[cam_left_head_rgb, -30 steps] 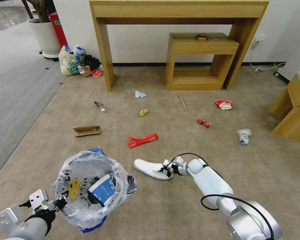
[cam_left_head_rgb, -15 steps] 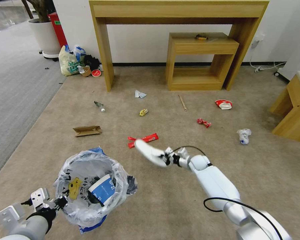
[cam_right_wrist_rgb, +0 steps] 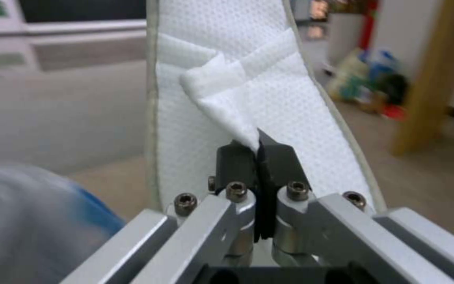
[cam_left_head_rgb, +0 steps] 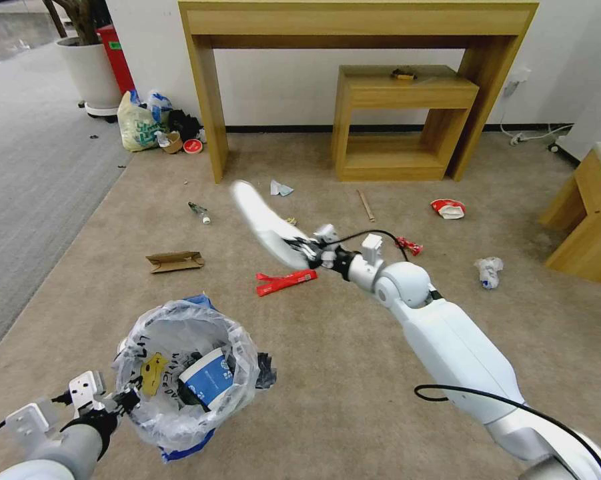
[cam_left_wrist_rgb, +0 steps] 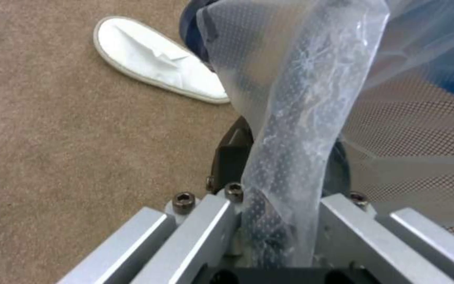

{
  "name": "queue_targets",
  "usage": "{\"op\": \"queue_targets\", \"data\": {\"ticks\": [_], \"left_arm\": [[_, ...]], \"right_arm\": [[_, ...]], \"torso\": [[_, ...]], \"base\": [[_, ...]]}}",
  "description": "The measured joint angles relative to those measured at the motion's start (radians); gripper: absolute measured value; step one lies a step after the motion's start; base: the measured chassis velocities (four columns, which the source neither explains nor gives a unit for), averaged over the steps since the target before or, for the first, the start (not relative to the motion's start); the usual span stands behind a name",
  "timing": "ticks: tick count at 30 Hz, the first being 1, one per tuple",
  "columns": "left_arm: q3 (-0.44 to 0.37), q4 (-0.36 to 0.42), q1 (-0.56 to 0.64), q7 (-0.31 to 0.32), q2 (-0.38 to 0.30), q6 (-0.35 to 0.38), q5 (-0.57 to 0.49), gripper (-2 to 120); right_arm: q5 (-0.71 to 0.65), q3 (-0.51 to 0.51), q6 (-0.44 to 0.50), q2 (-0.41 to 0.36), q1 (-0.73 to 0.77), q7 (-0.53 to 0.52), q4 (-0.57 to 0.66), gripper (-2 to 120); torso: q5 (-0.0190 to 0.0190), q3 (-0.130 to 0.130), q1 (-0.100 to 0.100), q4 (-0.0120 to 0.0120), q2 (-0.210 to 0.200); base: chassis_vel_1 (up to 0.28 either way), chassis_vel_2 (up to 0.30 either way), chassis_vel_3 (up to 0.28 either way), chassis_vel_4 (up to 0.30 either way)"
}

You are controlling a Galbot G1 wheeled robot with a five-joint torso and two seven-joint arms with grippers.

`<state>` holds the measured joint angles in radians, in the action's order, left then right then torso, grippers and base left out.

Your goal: Pick up the trash bin and place the garbage on the floor into it.

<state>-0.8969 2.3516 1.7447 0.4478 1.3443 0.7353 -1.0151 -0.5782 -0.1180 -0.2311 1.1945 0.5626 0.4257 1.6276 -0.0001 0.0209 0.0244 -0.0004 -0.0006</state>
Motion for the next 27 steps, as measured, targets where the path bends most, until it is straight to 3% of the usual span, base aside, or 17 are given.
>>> {"op": "queue_targets", "data": {"ticks": [5,13,27], "left_arm": [[0.016,-0.01,-0.004,0.01,-0.017,0.0,-0.001,0],[0.052,-0.009,-0.021,0.034,-0.03,0.0,-0.004,0],[0.055,-0.001,-0.029,0.046,-0.035,0.0,-0.019,0]], "right_arm": [[-0.064,-0.122,-0.017,0.053,-0.025,-0.071,0.094,0],[-0.109,-0.301,-0.024,0.12,-0.048,-0.158,0.117,0],[-0.069,-0.413,-0.033,0.123,0.003,-0.201,0.12,0]], "torso": [[-0.0003,0.0,0.0,0.0002,0.0],[-0.0002,0.0,0.0,0.0001,0.0],[0.0,0.0,0.0,0.0001,0.0]], "base": [[0.0,0.0,0.0,0.0],[0.0,0.0,0.0,0.0],[0.0,0.0,0.0,0.0]]}}
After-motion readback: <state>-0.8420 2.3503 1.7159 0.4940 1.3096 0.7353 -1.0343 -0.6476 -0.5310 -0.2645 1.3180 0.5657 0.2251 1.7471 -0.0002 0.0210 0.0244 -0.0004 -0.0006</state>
